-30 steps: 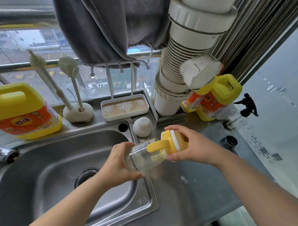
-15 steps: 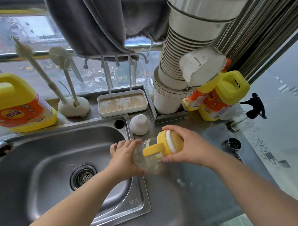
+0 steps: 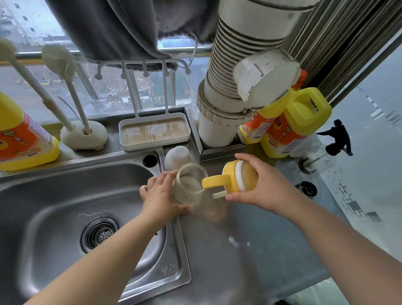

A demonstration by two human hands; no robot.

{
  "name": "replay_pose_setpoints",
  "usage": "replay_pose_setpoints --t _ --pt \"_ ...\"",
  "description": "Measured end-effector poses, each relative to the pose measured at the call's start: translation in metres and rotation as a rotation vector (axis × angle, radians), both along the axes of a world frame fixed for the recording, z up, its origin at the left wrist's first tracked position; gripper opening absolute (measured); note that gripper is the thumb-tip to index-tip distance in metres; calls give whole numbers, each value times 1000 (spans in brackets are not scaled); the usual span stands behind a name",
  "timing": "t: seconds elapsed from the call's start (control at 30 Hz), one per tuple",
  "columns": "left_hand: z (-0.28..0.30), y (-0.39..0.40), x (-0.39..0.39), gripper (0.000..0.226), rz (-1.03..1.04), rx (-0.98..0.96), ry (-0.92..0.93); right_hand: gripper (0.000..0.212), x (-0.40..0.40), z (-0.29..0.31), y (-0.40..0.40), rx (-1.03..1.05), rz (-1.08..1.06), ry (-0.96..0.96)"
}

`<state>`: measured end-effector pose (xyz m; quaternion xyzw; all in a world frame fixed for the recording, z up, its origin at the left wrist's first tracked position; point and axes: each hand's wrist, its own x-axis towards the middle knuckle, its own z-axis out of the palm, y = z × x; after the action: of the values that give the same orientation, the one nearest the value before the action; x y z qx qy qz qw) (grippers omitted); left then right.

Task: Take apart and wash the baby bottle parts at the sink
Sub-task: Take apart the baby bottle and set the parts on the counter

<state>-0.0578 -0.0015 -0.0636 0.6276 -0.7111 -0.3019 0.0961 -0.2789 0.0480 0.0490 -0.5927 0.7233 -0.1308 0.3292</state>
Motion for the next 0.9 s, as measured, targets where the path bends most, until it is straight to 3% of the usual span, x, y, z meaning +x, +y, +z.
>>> replay_pose_setpoints --t 0.13,0.23,0.4,0.43,0.6,0.73,0.9 --pt "0 3 2 109 -1 14 -54 94 6 0 3 36 0 2" --pt "4 12 12 108 -13 8 -48 94 9 0 5 72 16 19" --pt "19 36 42 62 -107 -330 247 96 21 0 15 98 64 74" --pt "27 39 44 53 -134 -327 306 97 24 0 17 99 71 76" --pt "72 50 48 40 -336 -113 401 97 59 9 24 82 138 85" --pt "94 54 60 14 -342 9 331 99 93 15 28 44 139 98" --pt "106 56 100 20 -291 86 285 94 129 22 30 40 173 -6"
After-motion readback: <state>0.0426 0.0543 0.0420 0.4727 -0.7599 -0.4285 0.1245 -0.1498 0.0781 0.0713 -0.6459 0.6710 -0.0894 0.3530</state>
